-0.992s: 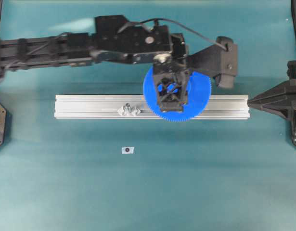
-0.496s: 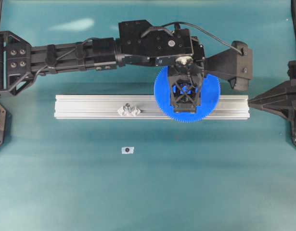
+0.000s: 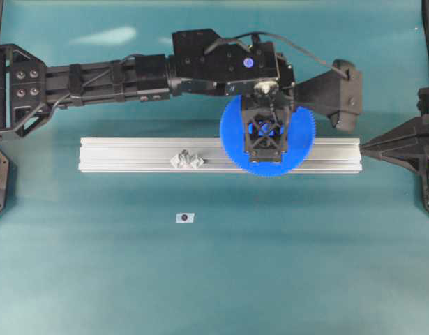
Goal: Insert the large gear onto the shaft.
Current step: 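Align the gear's center hole above the right metal shaft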
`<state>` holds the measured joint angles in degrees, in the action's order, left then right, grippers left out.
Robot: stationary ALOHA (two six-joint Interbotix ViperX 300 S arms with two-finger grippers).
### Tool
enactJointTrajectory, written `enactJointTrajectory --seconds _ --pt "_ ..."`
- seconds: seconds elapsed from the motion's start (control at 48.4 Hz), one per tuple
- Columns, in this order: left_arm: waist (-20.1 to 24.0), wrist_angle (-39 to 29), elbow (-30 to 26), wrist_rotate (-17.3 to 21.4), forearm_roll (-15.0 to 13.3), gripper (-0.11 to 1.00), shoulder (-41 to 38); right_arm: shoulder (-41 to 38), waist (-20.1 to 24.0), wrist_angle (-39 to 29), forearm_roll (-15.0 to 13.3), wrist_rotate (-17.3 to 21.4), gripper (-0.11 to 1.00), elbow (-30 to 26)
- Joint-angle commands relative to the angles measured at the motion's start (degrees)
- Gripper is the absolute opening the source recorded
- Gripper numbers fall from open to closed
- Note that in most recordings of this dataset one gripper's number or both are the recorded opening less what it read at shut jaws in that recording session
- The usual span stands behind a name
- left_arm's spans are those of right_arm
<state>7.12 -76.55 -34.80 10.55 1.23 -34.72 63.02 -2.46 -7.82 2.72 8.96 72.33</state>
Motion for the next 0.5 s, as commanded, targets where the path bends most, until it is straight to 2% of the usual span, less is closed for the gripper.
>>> enactJointTrajectory --seconds 0.0,0.476 --pt "0.18 1.23 0.26 0.09 0.0 0.77 2.11 -0.26 0.0 0.26 0.0 0.53 0.05 -0.62" --pt "0.53 6.42 7.56 -0.26 0.0 0.77 3.6 -0.09 -0.09 0.18 0.0 0.53 0.05 -0.35"
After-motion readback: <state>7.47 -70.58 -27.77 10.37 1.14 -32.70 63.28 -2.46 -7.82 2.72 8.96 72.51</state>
